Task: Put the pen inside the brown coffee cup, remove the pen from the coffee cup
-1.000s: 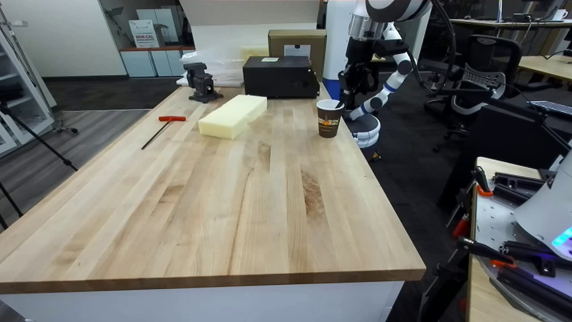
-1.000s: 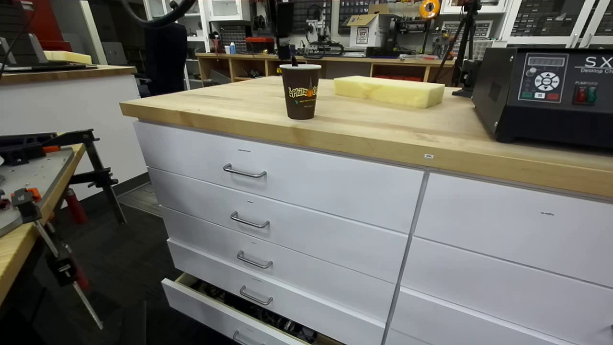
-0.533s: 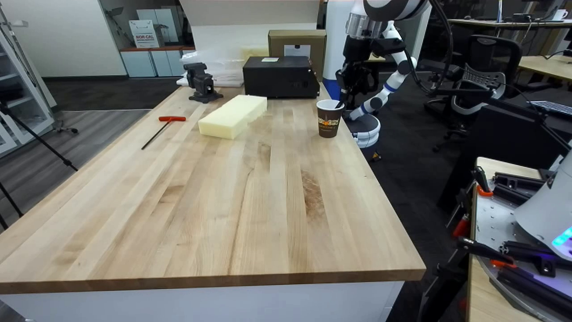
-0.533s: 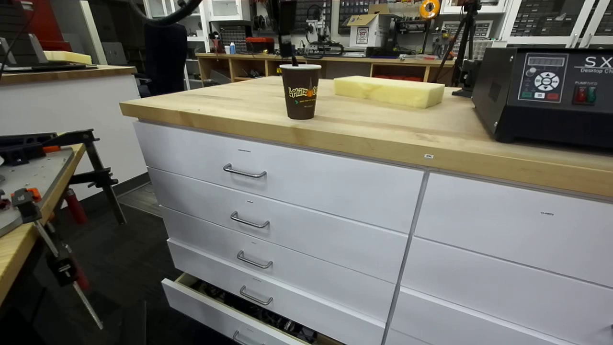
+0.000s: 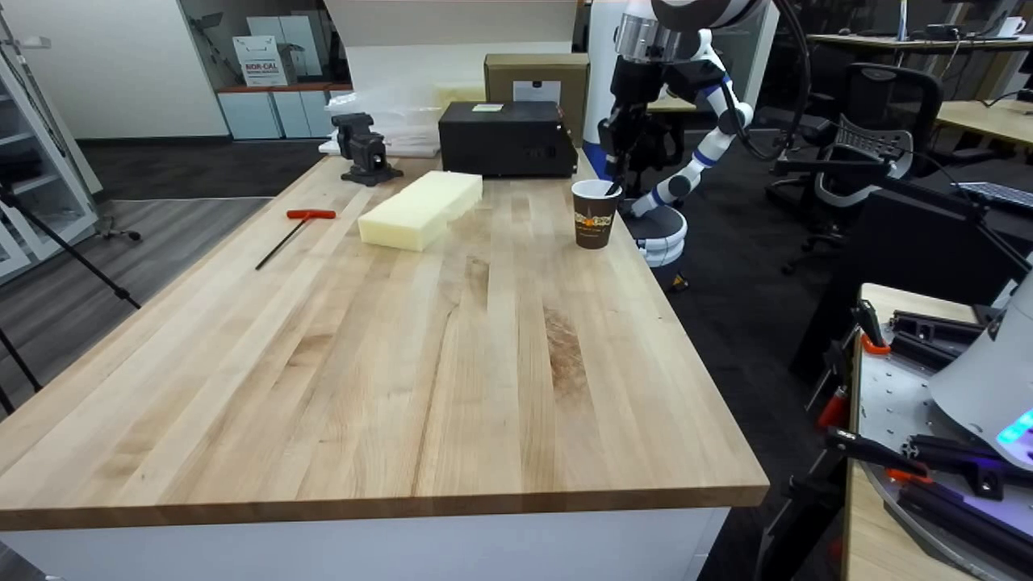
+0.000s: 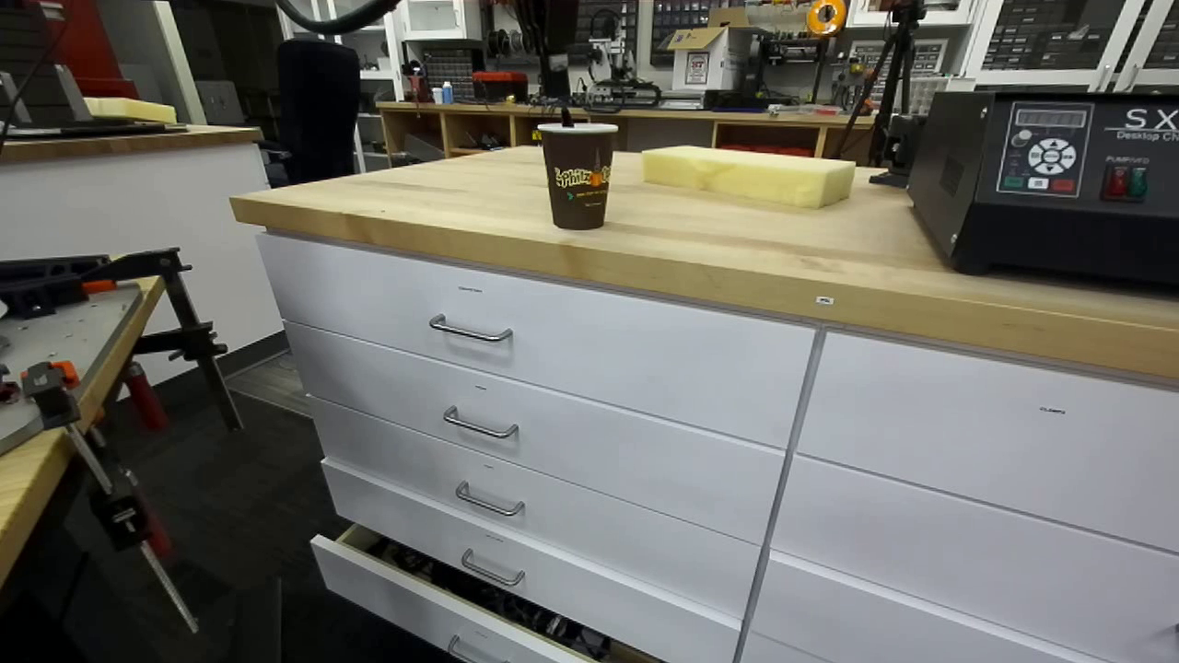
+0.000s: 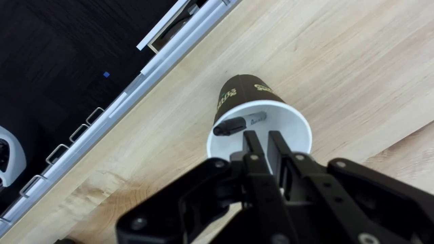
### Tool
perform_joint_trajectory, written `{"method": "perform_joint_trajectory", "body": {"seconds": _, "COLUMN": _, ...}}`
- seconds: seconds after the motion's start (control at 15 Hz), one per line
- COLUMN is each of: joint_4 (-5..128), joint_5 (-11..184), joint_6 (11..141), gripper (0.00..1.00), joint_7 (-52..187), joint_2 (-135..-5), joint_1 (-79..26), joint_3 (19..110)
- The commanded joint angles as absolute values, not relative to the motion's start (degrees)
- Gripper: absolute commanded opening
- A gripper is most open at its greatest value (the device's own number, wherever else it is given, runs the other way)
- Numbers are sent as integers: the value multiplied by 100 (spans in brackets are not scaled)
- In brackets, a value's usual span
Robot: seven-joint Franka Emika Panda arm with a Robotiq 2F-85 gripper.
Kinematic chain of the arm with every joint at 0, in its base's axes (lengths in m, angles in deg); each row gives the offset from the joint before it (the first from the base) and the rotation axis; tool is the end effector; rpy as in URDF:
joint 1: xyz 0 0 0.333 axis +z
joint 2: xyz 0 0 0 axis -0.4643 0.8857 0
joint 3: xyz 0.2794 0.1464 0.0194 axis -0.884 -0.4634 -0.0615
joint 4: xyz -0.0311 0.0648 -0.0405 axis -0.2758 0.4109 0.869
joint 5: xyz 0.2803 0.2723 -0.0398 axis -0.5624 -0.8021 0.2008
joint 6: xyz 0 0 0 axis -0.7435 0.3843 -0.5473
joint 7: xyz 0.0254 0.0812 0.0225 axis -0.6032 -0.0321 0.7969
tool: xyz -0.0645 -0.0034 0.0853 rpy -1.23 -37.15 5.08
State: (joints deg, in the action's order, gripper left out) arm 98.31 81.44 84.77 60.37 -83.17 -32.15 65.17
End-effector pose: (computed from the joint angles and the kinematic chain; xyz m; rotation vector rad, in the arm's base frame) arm 0.5379 -0.0865 0.3548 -3.1208 0.2096 -0.2870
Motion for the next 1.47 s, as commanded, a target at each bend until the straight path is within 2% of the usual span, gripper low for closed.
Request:
{"method": "perform_joint_trajectory", "body": {"seconds": 0.0, "joint_4": 9762, "joint_5": 8418, "joint_6": 8334, "gripper": 44, "joint_7": 6037, "joint_2": -8350, "joint_1": -3235, "joint_3": 6542}}
{"method": "perform_joint_trajectory", "body": {"seconds": 0.53, "joint_4": 9776, "joint_5": 8617, "joint_6": 8363, "gripper": 96, "joint_7": 5980, "joint_2": -8283, "joint_1": -3279, "joint_3": 6614}}
{"method": "perform_joint_trajectory", "body": {"seconds": 0.8, "joint_4": 9777, "joint_5": 8300, "joint_6": 8270, "gripper": 100, "joint_7": 5875, "joint_2": -8240, "joint_1": -3291, "joint_3": 6592}}
{"method": "perform_joint_trajectory", "body": {"seconds": 0.87, "joint_4": 9777, "joint_5": 8254, "joint_6": 8263, "gripper": 84, "joint_7": 5858, "joint_2": -8233, "joint_1": -3292, "joint_3": 6592}}
{"method": "perform_joint_trajectory", "body": {"seconds": 0.93, "joint_4": 9778, "joint_5": 8213, "joint_6": 8255, "gripper": 75, "joint_7": 5850, "joint_2": -8227, "joint_1": -3293, "joint_3": 6592}}
{"method": "perform_joint_trajectory", "body": {"seconds": 1.0, "joint_4": 9777, "joint_5": 8184, "joint_6": 8249, "gripper": 72, "joint_7": 5840, "joint_2": -8222, "joint_1": -3293, "joint_3": 6592}}
{"method": "perform_joint_trajectory", "body": {"seconds": 1.4, "joint_4": 9776, "joint_5": 8093, "joint_6": 8252, "gripper": 31, "joint_7": 5835, "joint_2": -8172, "joint_1": -3298, "joint_3": 6594}}
